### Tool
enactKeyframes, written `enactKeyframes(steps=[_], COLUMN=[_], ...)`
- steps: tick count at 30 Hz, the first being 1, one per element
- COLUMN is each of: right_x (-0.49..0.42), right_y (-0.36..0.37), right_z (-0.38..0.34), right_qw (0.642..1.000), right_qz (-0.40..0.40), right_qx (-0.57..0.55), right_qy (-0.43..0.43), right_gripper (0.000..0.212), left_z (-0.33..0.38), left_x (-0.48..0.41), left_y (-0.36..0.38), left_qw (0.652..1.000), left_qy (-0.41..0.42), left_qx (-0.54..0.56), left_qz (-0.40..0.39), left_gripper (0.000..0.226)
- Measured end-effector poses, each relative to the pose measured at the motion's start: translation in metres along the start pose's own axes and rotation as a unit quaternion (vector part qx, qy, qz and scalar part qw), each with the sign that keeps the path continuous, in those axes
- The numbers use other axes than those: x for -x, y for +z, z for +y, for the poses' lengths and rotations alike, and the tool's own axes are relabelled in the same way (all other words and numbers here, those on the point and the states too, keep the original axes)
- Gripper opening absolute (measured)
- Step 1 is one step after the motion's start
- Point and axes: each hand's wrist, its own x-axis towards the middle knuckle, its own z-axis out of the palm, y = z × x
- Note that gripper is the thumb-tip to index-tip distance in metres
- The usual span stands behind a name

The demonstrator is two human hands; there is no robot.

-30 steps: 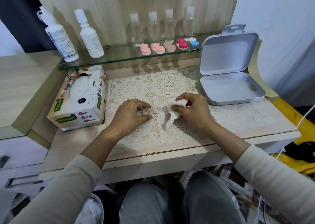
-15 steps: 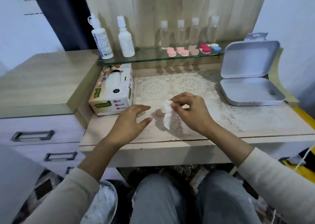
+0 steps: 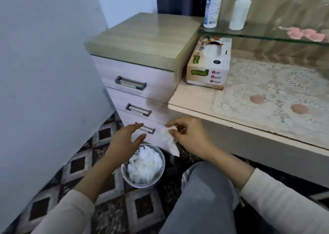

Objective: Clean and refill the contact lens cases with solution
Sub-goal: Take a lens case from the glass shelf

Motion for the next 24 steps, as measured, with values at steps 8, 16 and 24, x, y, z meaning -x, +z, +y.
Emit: enactKeyframes(steps=[8,16,24], right_x=[-0.029,-0.061,-0.066], right_y=[0.11,0.202,0.248], right_z=[0.053,0.103,0.138], right_qw=[0.989,0.963,0.93], right_qz=[-0.125,-0.212,-0.303], right_qx=[0.031,0.101,0.124], right_qy=[0.079,0.135,0.168], right_gripper=[0.018,0.022,0.041], left_z=[-0.106,-0.175,-0.197], left_x=[0.026,0.032,0.032], left_y=[0.051,0.088,0.111], left_qw=[0.98,0.95,0.933], left_qy=[-0.15,-0.211,-0.242], left_qx=[-0.011,-0.022,-0.005], left_qz=[-0.13,-0.227,-0.267], left_gripper=[0.04,0.043,0.049])
